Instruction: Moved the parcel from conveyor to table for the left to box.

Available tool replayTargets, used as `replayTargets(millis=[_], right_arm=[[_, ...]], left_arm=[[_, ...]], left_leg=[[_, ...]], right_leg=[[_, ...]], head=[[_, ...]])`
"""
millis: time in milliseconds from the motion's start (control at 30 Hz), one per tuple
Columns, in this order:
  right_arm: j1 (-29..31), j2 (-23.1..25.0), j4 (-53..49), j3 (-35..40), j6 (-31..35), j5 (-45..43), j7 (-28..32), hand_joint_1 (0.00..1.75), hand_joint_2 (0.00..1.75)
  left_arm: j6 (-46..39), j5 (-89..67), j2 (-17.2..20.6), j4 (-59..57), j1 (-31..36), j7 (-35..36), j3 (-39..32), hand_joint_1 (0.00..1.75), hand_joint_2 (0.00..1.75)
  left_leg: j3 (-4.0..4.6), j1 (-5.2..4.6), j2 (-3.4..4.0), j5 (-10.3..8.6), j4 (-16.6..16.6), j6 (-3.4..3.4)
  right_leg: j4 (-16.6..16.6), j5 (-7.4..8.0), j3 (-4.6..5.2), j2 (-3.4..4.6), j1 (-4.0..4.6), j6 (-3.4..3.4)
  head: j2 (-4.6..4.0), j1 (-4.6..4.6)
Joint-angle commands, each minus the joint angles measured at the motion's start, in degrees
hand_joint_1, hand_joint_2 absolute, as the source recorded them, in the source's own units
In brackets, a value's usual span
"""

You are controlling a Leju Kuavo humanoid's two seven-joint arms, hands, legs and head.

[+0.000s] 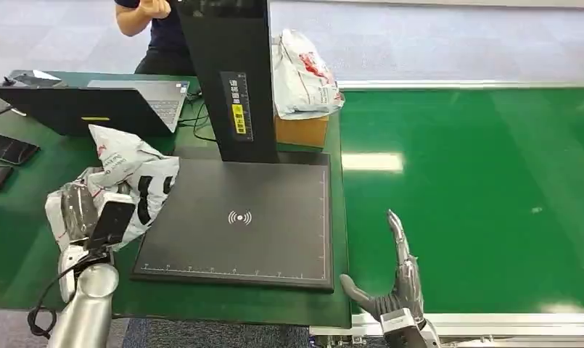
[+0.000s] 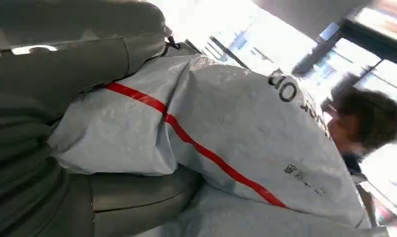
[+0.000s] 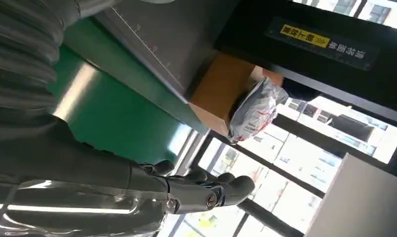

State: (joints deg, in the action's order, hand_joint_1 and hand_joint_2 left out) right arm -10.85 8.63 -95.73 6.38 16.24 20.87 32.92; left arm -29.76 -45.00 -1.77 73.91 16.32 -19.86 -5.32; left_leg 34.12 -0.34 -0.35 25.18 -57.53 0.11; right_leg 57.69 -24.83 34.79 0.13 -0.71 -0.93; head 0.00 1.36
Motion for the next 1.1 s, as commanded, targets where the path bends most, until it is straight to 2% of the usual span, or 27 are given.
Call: replayTargets(millis=[33,100,133,167,200,267,400,467,500,533,600,700,867,1100], right_arm=[[7.3,-0.72,11.11,5.69,2.1,-1.2,0.14,0.0,1.75],[7.3,-0.72,11.11,5.69,2.1,-1.2,0.14,0.0,1.75],[7.14,-0.62,11.08,5.93,2.11,-1.2,0.15,0.0,1.75],[7.2,-0.78,11.13,6.23,2.08,-1.13,0.06,0.0,1.75],[7.48,-0.9,11.61,6.81,2.03,-1.06,0.01,0.0,1.75],[8.33,-0.93,12.78,7.54,1.94,-1.08,-0.01,0.0,1.75],[12.57,-0.76,16.92,8.96,1.53,-2.06,-0.71,0.0,1.75],[13.74,-0.87,18.7,9.54,1.27,-2.14,-0.73,0.0,1.75],[14.32,-1.08,19.96,9.72,1.69,-2.12,-0.15,0.0,1.75],[14.42,-1.12,20.42,9.6,1.87,-2.17,0.13,0.0,1.75],[15.54,-1.77,22.67,9.85,2.51,-2.73,1.78,0.0,1.75],[16.35,-2.52,23.86,9.96,3.4,-3.19,2.81,0.0,1.75],[16.26,-2.71,23.45,10.09,3.31,-3.32,2.79,0.0,1.75],[16.22,-2.7,23.39,10.15,3.34,-3.38,2.75,0.0,1.75]], left_arm=[[-10.24,-1.86,5.06,-40.39,21.77,-1.39,-19.49,1.75,1.75],[-10.24,-1.86,5.06,-40.39,21.77,-1.39,-19.49,1.75,1.75],[-10.24,-3.11,4.61,-39.6,21.42,-0.65,-20.06,0.68,1.75],[-10.24,-5.6,3.87,-39.34,21.38,1.24,-21.6,0.0,1.75],[-10.24,-10.77,3.89,-38.83,21.21,4.06,-22.75,0.0,1.75],[-10.24,-13.76,3.05,-38.86,21.13,4.55,-24.51,0.0,1.75],[-10.24,-4.33,-2.28,-40.4,20.9,-12.2,-30.95,0.0,1.75],[-8.05,3.69,-4.56,-40.65,19.09,-18.9,-27.26,0.0,1.75],[-5.34,9.08,-6.31,-37.34,16.51,-20.14,-23.04,0.0,1.75],[-6.29,9.21,-7.62,-36.37,15.42,-20.14,-22.19,0.0,1.75],[-1.27,20.33,-9.0,-26.56,8.67,-20.14,-9.39,0.0,1.75],[1.61,25.38,-9.02,-18.57,3.46,-19.2,0.06,0.0,1.75],[0.72,27.08,-7.78,-17.54,3.06,-17.77,2.45,0.0,1.75],[0.57,27.73,-7.31,-17.94,3.29,-17.79,2.83,0.0,1.75]], left_leg=[[-0.18,0.09,0.23,-0.08,0.1,-0.15],[-0.1,0.1,0.08,-0.11,0.06,-0.17],[-0.09,0.08,0.06,-0.13,0.05,-0.17],[-0.17,0.09,-0.05,-0.19,0.12,-0.16],[-0.09,0.08,-0.09,-0.18,0.06,-0.12],[-0.1,0.08,0.0,-0.15,0.04,-0.09],[-0.15,0.07,0.12,-0.13,0.09,-0.12],[-0.12,0.06,-0.04,-0.17,0.08,-0.12],[-0.14,0.04,-0.07,-0.19,0.1,-0.11],[-0.13,0.01,-0.18,-0.22,0.14,-0.09],[-0.21,0.0,-0.19,-0.21,0.18,-0.09],[-0.21,-0.02,-0.11,-0.15,0.18,-0.07],[0.08,-0.04,-0.01,-0.09,-0.02,-0.04],[0.03,0.01,-0.06,-0.11,0.01,-0.09]], right_leg=[[-0.07,0.17,-0.09,0.19,0.09,0.15],[-0.05,0.17,-0.02,0.02,0.12,0.21],[-0.05,0.14,-0.01,0.0,0.1,0.17],[-0.12,0.13,-0.13,-0.13,0.11,0.18],[-0.06,0.12,-0.08,-0.18,0.1,0.14],[-0.05,0.12,-0.09,-0.09,0.09,0.12],[-0.09,0.14,-0.12,0.08,0.07,0.13],[-0.1,0.12,-0.12,-0.1,0.06,0.13],[-0.12,0.12,-0.14,-0.14,0.04,0.13],[-0.17,0.12,-0.18,-0.25,0.01,0.11],[-0.26,0.14,-0.27,-0.26,0.01,0.09],[-0.28,0.15,-0.27,-0.18,0.0,0.05],[-0.06,0.14,0.09,-0.03,-0.02,0.06],[-0.09,0.13,0.02,-0.13,0.04,0.07]], head=[[0.0,0.06],[0.0,0.07],[0.0,0.07],[0.0,0.07],[0.0,0.04],[0.0,0.04],[0.0,0.04],[0.0,0.04],[0.0,0.04],[0.0,0.04],[0.0,0.06],[0.0,0.07],[0.0,0.07],[0.0,0.04]])
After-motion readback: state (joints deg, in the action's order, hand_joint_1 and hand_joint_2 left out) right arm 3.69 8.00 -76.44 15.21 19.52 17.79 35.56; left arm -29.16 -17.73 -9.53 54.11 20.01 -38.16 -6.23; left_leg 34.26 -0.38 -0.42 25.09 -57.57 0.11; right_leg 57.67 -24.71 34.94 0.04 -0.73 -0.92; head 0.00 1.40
